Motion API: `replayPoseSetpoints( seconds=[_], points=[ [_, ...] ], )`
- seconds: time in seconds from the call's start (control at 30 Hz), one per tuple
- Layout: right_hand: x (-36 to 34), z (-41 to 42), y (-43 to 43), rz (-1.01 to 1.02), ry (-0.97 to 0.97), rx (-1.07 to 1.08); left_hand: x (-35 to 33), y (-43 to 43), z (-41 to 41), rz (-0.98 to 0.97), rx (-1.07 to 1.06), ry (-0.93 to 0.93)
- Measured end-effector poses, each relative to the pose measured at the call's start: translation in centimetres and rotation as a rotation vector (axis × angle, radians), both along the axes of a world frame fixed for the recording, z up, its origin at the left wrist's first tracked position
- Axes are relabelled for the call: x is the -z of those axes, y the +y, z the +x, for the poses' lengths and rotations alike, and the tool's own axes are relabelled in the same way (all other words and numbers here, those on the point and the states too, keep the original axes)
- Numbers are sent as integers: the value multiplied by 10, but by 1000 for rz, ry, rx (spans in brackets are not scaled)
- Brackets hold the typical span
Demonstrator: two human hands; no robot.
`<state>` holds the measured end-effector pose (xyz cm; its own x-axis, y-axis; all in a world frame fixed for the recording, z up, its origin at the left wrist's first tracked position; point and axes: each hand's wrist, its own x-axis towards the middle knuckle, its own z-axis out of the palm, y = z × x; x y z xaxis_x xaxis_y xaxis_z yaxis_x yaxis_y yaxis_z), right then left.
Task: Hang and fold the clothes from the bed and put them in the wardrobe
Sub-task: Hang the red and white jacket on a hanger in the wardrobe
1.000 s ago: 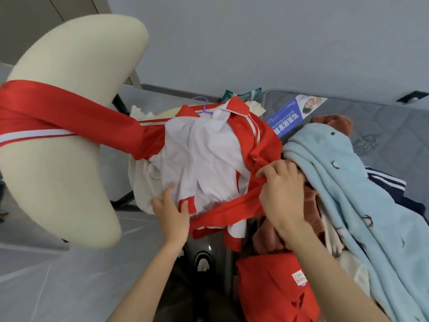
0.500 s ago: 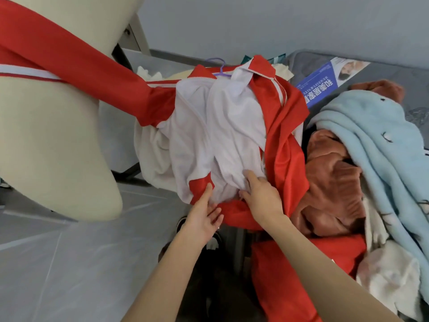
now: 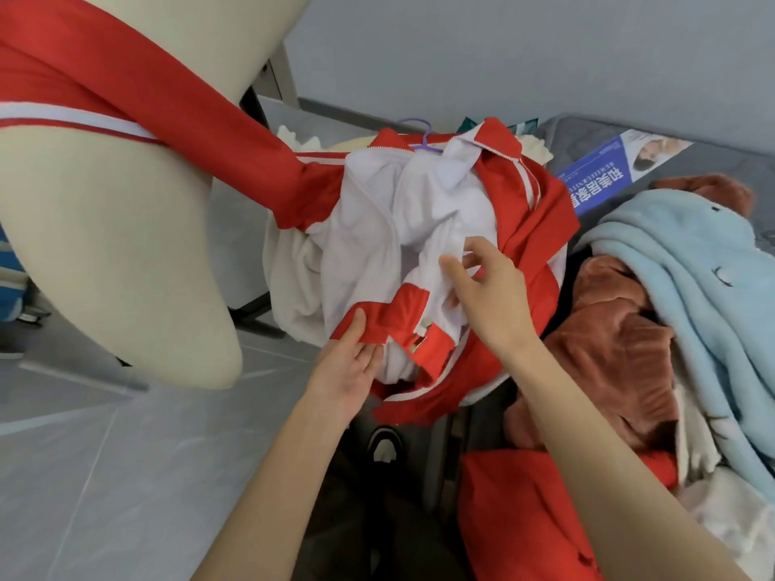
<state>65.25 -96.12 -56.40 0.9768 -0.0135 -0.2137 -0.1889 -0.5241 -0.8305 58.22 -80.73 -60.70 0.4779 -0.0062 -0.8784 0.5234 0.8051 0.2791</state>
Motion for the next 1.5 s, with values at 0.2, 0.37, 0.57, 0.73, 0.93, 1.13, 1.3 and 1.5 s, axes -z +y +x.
replayPoseSetpoints(
  seconds=[0.2,0.37,0.57,0.73,0.93,1.13,1.3,1.5],
  points=[
    [34,-36,26,-71,-35,101,11,17,-4,34,-126,-78],
    [56,-82,40,18,155,289,18,27,-10,131,-51,-158],
    [67,-74,53,105,246,171,23,28,0,616,410,-438],
    [76,-49,48,79,230,49,29,36,22,985,763,-666],
    [73,-48,41,155,244,38,44,30,27,1530,1064,-671],
    [63,-48,41,173,193,103,50,16,24,1663,1049,-588],
    [49,-47,29,7,6,238,30,26,24,1207,719,-574],
    [24,-61,7,-44,-107,428,-18,22,3,358,697,-352]
  ],
)
